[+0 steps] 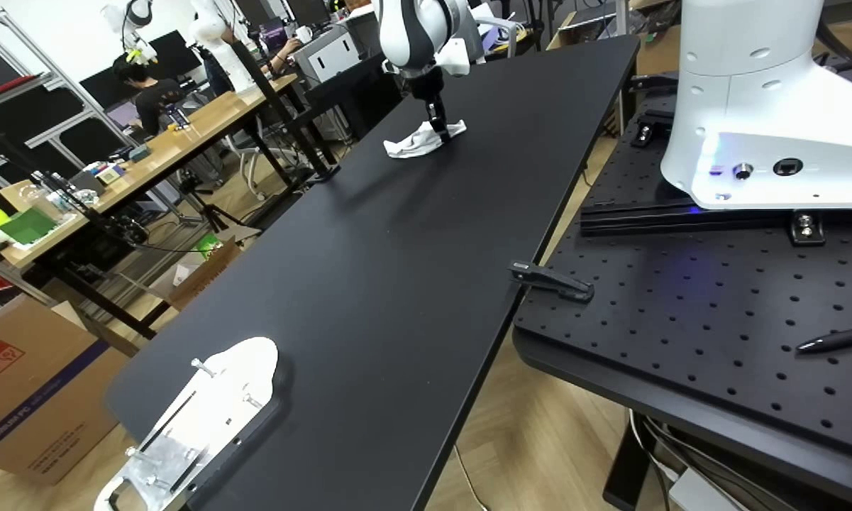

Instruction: Put the cloth on the black rod

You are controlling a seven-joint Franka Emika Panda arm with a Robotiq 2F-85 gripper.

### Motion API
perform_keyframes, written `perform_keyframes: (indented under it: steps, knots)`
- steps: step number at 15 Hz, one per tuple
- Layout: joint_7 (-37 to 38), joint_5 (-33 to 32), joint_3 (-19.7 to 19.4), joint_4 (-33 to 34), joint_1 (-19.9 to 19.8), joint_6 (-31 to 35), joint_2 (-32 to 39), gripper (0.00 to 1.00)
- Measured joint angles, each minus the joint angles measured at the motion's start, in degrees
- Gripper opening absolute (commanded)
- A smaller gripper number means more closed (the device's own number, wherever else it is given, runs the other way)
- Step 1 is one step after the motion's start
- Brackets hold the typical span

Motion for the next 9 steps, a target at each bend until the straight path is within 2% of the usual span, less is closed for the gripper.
perform_keyframes:
  steps: [4, 9]
  knots:
    - [-0.04, -0.03, 2.02, -0.16, 0.2, -4.22, -3.35, 0.01]
    - [-0.1, -0.21, 3.0, -0.77, 2.34, -14.29, -12.91, 0.01]
